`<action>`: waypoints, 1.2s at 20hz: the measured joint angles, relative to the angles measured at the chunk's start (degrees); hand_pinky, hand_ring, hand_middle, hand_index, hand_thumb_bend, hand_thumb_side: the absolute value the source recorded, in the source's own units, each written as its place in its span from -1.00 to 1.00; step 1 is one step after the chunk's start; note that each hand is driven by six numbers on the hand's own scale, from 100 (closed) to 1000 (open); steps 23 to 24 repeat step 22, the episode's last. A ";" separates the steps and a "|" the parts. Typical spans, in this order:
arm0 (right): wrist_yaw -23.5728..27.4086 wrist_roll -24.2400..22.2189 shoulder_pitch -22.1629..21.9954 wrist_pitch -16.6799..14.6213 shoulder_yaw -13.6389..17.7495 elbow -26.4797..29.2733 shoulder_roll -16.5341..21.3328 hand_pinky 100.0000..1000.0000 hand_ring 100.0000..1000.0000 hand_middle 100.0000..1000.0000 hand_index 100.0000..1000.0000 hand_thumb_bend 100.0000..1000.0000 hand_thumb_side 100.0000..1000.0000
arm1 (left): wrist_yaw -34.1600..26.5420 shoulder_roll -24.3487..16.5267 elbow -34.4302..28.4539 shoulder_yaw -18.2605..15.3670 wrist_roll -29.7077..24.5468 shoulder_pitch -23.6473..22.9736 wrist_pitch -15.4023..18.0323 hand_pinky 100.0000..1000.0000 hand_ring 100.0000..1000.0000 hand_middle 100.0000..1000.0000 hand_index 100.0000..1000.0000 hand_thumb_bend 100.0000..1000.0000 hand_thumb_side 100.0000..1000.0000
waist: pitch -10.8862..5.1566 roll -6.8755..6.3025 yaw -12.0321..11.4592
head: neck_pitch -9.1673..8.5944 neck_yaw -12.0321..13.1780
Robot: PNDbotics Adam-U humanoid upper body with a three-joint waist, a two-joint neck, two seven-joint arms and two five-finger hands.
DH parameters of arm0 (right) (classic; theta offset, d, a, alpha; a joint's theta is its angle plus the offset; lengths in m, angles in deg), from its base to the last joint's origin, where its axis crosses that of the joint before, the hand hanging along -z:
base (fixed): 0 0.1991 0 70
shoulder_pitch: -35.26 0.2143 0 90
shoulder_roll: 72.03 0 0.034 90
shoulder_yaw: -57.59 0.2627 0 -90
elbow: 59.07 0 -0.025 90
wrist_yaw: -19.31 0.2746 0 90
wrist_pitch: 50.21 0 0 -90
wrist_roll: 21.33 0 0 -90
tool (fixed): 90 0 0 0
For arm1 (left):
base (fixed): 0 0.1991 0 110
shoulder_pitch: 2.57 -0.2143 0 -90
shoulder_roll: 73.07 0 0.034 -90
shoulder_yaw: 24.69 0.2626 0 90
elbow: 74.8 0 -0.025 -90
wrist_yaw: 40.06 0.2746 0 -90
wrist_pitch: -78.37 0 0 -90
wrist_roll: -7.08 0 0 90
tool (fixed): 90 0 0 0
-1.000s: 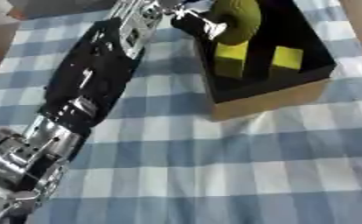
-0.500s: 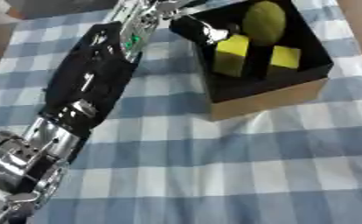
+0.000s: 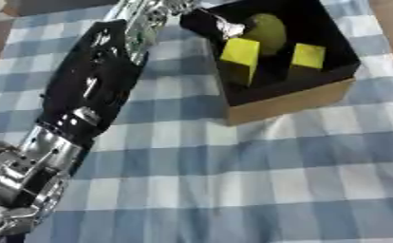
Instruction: Pick up objects on the table and place them in the box.
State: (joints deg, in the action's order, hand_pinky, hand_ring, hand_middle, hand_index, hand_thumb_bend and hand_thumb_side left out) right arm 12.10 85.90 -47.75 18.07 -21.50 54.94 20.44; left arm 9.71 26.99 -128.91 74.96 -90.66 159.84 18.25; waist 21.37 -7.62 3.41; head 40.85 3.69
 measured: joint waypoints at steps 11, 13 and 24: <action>-0.88 3.16 -0.54 -1.82 1.84 0.00 0.00 0.83 1.00 -0.28 0.74 -1.00 -0.18 | -39.57 -16.52 -34.77 0.06 0.63 -18.99 -13.92 0.66 0.57 0.43 0.82 -1.00 0.31 | 0.00 2.43 -2.63 | 0.30 -3.25; -1.10 3.83 -0.67 -2.27 2.17 0.00 -0.02 0.83 1.00 -0.28 0.74 -1.00 -0.18 | -43.78 -18.88 -39.73 -1.64 1.50 -23.27 -16.17 0.66 0.57 0.43 0.83 -1.00 0.35 | 0.00 3.08 -3.17 | 0.00 -3.80; -2.12 6.22 -1.02 -3.83 3.22 0.00 -0.81 0.82 1.00 -0.24 0.73 -1.00 -0.18 | -56.38 -20.68 -53.84 -10.28 6.96 -38.64 -20.27 0.67 0.56 0.42 0.88 -1.00 0.44 | 0.00 5.93 -4.60 | -1.58 -5.06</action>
